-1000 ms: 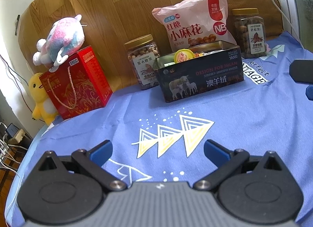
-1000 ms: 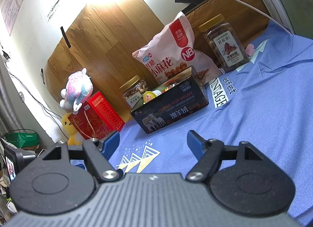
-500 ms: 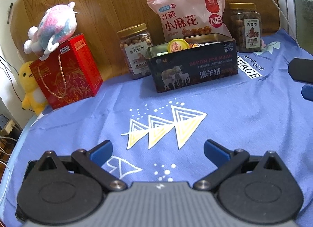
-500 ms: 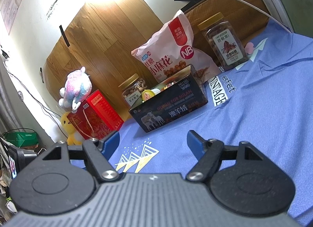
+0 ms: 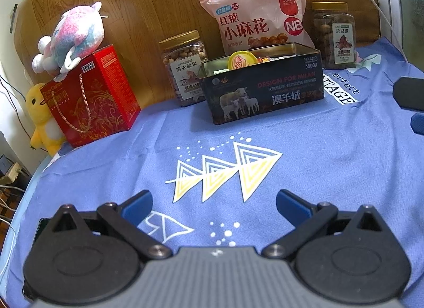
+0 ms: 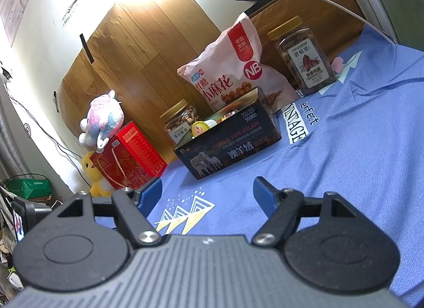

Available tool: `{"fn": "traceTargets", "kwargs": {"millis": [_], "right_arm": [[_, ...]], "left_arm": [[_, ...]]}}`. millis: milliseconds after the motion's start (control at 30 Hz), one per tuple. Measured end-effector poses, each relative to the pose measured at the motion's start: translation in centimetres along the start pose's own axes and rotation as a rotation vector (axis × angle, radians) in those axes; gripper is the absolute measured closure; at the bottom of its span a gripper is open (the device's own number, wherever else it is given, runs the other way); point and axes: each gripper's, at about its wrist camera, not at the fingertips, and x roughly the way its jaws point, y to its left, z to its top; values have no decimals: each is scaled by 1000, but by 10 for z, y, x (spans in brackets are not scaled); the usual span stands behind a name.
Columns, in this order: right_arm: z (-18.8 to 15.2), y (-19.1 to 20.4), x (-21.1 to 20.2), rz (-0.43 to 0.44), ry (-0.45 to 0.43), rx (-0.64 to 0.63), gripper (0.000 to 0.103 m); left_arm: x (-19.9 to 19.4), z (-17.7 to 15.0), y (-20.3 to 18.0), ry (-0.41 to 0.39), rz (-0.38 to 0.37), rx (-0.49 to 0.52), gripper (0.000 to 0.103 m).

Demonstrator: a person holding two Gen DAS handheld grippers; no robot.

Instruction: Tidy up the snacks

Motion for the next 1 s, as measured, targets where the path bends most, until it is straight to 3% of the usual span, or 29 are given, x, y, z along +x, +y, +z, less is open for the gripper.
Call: {"fn": "traceTargets", "kwargs": {"millis": [1000], "right_arm": [[-1, -1, 1, 0, 0, 0, 25]], "left_arm": [[-1, 3, 0, 1, -11, -19, 0]]}}
